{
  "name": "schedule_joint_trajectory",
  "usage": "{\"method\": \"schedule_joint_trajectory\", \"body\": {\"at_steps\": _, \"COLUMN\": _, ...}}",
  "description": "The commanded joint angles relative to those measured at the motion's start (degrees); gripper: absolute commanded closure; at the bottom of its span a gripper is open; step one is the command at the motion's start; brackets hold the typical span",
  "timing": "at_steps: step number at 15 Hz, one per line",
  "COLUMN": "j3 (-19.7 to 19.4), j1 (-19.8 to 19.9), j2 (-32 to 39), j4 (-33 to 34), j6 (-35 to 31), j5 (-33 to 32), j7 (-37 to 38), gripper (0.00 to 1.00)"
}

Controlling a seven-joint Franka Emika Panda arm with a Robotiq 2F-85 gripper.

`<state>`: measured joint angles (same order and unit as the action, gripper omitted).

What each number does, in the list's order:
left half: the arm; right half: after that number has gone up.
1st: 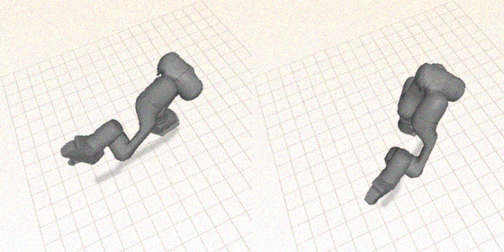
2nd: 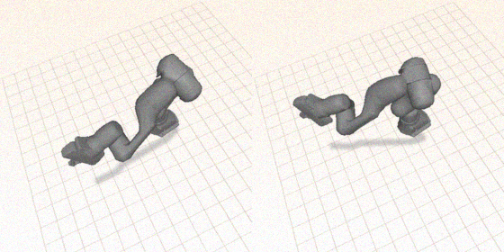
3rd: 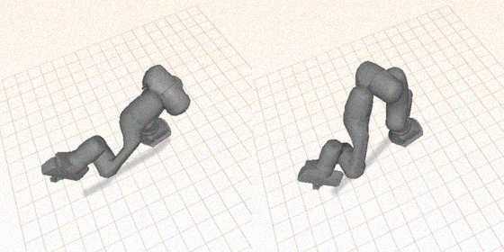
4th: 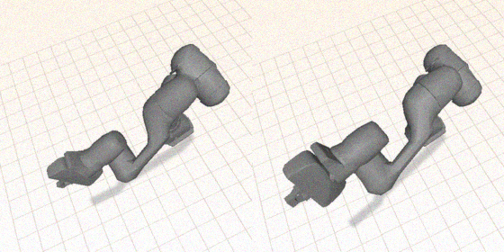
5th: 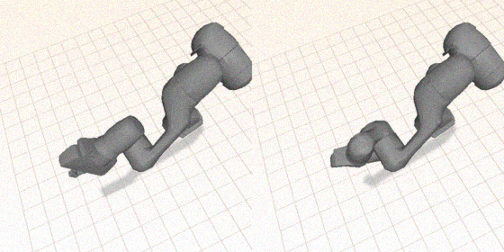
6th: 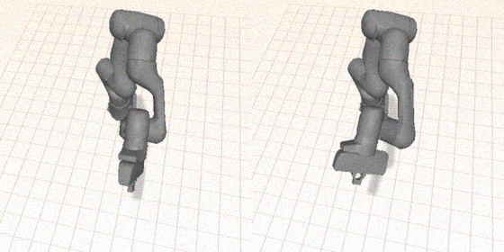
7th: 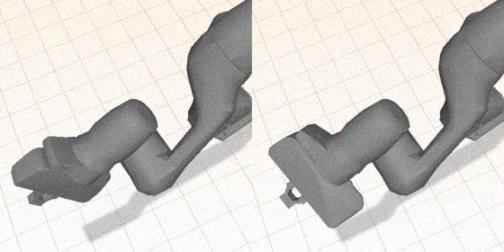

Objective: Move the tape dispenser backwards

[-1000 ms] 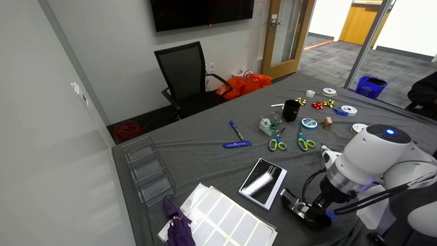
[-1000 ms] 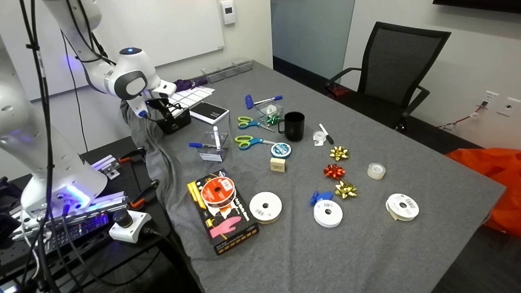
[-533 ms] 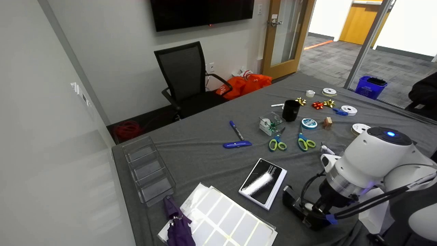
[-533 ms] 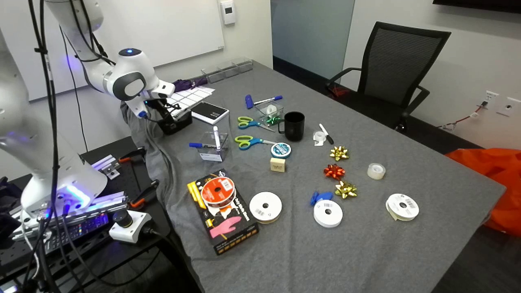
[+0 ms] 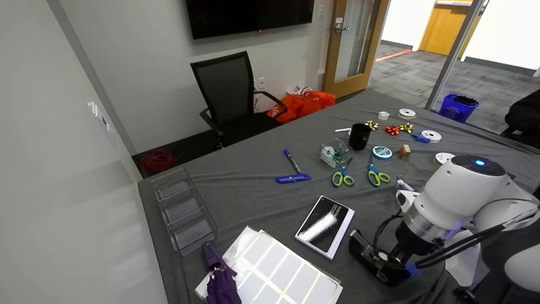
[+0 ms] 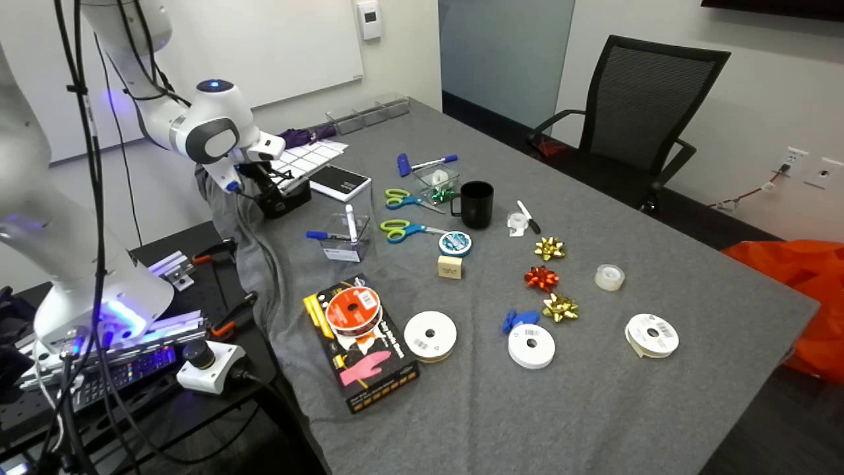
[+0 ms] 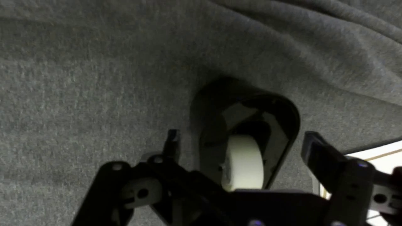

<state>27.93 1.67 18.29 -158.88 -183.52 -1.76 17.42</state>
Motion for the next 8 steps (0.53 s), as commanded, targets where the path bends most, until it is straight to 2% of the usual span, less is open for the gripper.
{"method": "schedule_joint_trajectory", "body": {"at_steps": 1, "j3": -9.3, "j1": -8.6, "j2": -2.8, "j4": 0.0, "j6": 5.3, "j5": -0.1, "j7": -0.6, "gripper": 0.00}}
{"method": "schedule_joint_trajectory", "body": {"at_steps": 2, "j3": -12.2, "j1": -11.4, "j2": -3.7, "j4": -1.1, "j6": 5.6, "j5": -0.5, "j7": -0.2, "gripper": 0.25}}
{"method": "schedule_joint_trajectory", "body": {"at_steps": 3, "j3": -15.3, "j1": -14.3, "j2": -3.9, "j4": -1.2, "j6": 5.9, "j5": -1.4, "j7": 0.2, "gripper": 0.26}}
{"method": "schedule_joint_trajectory", "body": {"at_steps": 5, "j3": -21.9, "j1": -20.8, "j2": -3.2, "j4": 0.1, "j6": 7.0, "j5": -3.0, "j7": 1.8, "gripper": 0.41}}
{"method": "schedule_joint_trajectory", "body": {"at_steps": 7, "j3": -26.2, "j1": -25.5, "j2": -2.7, "j4": -0.4, "j6": 6.0, "j5": -3.9, "j7": 3.1, "gripper": 0.54}}
{"method": "schedule_joint_trajectory", "body": {"at_steps": 8, "j3": -28.0, "j1": -27.7, "j2": -2.3, "j4": -0.3, "j6": 5.4, "j5": -4.1, "j7": 3.8, "gripper": 0.55}}
